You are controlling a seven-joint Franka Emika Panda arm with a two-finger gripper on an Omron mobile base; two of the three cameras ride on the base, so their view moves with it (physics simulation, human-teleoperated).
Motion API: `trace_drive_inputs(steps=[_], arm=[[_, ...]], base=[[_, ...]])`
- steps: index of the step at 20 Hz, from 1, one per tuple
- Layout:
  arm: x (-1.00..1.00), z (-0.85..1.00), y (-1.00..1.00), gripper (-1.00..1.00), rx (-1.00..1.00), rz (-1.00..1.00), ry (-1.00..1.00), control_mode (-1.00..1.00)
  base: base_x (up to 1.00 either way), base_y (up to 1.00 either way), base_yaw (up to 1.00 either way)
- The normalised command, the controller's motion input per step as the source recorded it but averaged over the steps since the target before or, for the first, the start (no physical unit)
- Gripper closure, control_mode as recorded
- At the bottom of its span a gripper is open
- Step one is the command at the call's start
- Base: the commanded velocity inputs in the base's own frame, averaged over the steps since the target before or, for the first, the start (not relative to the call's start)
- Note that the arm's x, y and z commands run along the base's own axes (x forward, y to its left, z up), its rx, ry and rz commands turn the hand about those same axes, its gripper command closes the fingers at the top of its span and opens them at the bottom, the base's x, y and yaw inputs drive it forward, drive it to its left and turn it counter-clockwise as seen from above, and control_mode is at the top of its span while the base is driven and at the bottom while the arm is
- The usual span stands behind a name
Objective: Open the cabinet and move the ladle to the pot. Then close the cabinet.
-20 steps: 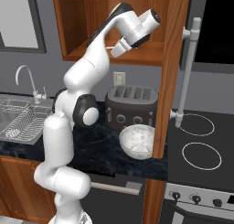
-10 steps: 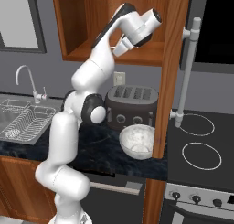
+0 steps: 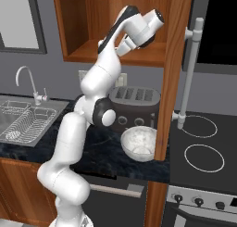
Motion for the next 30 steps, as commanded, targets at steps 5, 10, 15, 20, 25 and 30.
trace_drive_inputs(steps=[5, 10, 15, 20, 25, 30], arm=[[0.22, 0.00, -0.03, -1.00, 0.00, 0.00, 0.04, -1.00], [0.17, 0.00, -0.07, -1.00, 0.00, 0.00, 0.16, -1.00], [0.14, -0.02, -0.08, -1.00, 0.00, 0.00, 0.17, -1.00], [0.22, 0.00, -0.03, -1.00, 0.00, 0.03, 0.03, -1.00], [0.28, 0.00, -0.03, -1.00, 0.00, 0.13, 0.00, -1.00], [0.33, -0.08, -0.01, -1.00, 0.00, 0.20, 0.02, -1.00]], base=[[0.00, 0.00, 0.00], [0.00, 0.00, 0.00], [0.00, 0.00, 0.00], [0.00, 0.00, 0.00], [0.00, 0.00, 0.00], [0.00, 0.00, 0.00]])
